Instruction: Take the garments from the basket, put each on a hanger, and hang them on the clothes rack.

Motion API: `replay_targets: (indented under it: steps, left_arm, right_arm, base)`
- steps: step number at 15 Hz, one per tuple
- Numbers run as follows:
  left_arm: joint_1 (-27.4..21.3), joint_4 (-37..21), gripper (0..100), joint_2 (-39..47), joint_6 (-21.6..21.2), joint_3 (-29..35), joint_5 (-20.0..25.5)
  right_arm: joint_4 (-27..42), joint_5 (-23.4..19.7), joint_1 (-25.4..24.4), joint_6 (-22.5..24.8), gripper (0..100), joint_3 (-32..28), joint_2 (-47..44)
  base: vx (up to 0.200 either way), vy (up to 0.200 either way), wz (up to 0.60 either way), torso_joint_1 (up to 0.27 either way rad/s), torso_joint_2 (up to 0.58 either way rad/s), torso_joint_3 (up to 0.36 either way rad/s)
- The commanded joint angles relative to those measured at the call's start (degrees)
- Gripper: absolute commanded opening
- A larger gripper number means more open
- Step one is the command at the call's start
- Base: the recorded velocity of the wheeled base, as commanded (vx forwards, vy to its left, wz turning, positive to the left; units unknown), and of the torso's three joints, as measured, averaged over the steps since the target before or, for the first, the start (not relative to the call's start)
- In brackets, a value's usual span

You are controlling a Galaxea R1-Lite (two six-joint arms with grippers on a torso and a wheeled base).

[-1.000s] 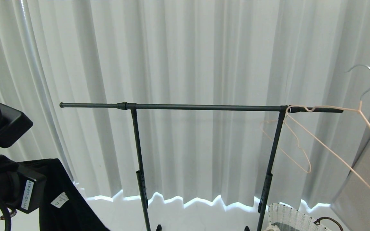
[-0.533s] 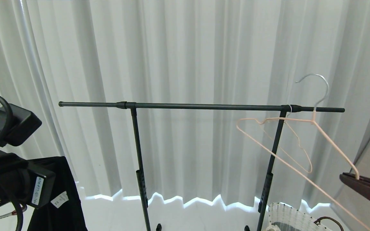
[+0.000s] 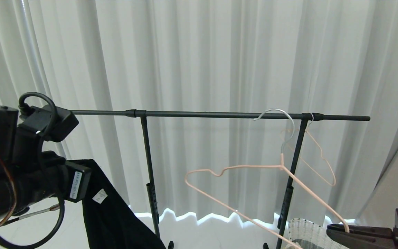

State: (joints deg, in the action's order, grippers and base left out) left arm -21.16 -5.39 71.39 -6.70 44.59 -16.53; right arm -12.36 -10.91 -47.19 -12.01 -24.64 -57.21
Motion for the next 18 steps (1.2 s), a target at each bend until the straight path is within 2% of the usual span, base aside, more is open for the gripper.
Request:
replay_targets:
  steps: [1, 4, 6, 8, 9, 11, 18]
  left_arm:
    - [-0.6, 0.0, 0, 7.3, 4.6, 4.7, -1.9]
    - [-3.2, 0.0, 0, 12.9, 10.2, 9.1, -6.7]
    - [-5.7, 0.0, 0, 14.6, 12.0, 10.2, -6.9]
    - [-7.8, 0.0, 0, 14.9, 12.2, 10.8, -6.9]
    - [-8.7, 0.0, 0, 14.9, 12.2, 11.1, -6.9]
    - [-8.8, 0.0, 0, 14.8, 12.2, 11.4, -6.9]
    - [-9.5, 0.1, 0, 14.5, 13.8, 11.6, -8.3]
  right_arm:
    - [-0.1, -0.8, -2.4, -1.1, 0, -0.4, -0.4]
    - [-2.2, -0.8, -6.6, -2.7, 0, -0.9, -1.1]
    - [-4.3, -0.8, -8.7, -2.8, 0, -0.9, -2.3]
    - [-6.4, -0.8, -9.1, -2.8, 0, -1.4, -4.4]
    - [-9.6, -0.7, -9.1, -2.8, 0, -1.6, -7.5]
    - [-13.0, -0.6, -8.9, -3.0, 0, -1.6, -10.6]
    - [-17.3, -0.6, -8.0, -3.9, 0, -3.8, -15.6]
  base:
    - [0.0, 0.0, 0.0, 0.0, 0.0, 0.0]
    - [0.0, 0.0, 0.0, 0.0, 0.0, 0.0]
    - [0.0, 0.0, 0.0, 0.0, 0.0, 0.0]
    - [0.0, 0.0, 0.0, 0.0, 0.0, 0.0]
    - [0.0, 0.0, 0.0, 0.0, 0.0, 0.0]
    - [0.0, 0.0, 0.0, 0.0, 0.0, 0.0]
    - [0.0, 0.0, 0.0, 0.0, 0.0, 0.0]
